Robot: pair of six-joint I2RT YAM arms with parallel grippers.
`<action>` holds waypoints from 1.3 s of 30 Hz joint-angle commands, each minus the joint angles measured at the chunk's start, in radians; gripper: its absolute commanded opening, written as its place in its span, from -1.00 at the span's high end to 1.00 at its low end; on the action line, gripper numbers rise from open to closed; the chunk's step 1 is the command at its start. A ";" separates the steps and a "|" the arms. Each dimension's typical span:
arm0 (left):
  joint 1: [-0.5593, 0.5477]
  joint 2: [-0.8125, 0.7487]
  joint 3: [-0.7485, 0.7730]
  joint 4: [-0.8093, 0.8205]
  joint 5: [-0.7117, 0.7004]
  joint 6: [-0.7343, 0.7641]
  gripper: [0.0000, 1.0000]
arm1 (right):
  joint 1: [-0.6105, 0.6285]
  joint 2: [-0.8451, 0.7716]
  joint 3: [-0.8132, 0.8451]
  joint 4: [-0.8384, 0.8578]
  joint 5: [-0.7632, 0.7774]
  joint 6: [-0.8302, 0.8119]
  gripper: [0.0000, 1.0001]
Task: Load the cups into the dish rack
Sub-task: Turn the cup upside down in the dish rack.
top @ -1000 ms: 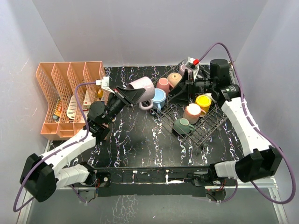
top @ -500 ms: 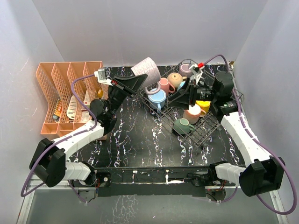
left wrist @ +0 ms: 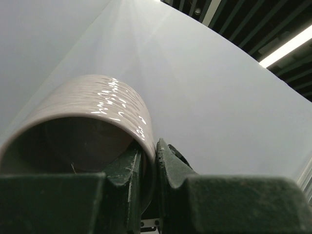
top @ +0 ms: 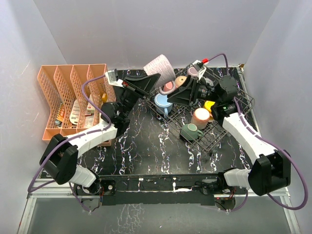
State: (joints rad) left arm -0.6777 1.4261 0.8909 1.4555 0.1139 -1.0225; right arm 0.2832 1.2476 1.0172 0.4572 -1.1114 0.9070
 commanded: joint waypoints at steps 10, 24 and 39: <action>-0.085 0.042 0.098 0.243 -0.052 0.033 1.00 | 0.039 0.083 0.117 0.113 0.110 0.159 -0.43; -0.100 0.024 0.076 0.246 -0.076 0.031 1.00 | 0.034 0.046 0.056 0.092 0.137 0.209 0.13; -0.102 0.017 0.017 0.212 -0.048 -0.047 0.54 | -0.017 0.047 0.006 0.204 0.008 0.216 0.84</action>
State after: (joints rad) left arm -0.7750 1.5063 0.9150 1.5085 0.0395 -1.0382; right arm 0.2882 1.3243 1.0454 0.5591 -1.0592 1.1244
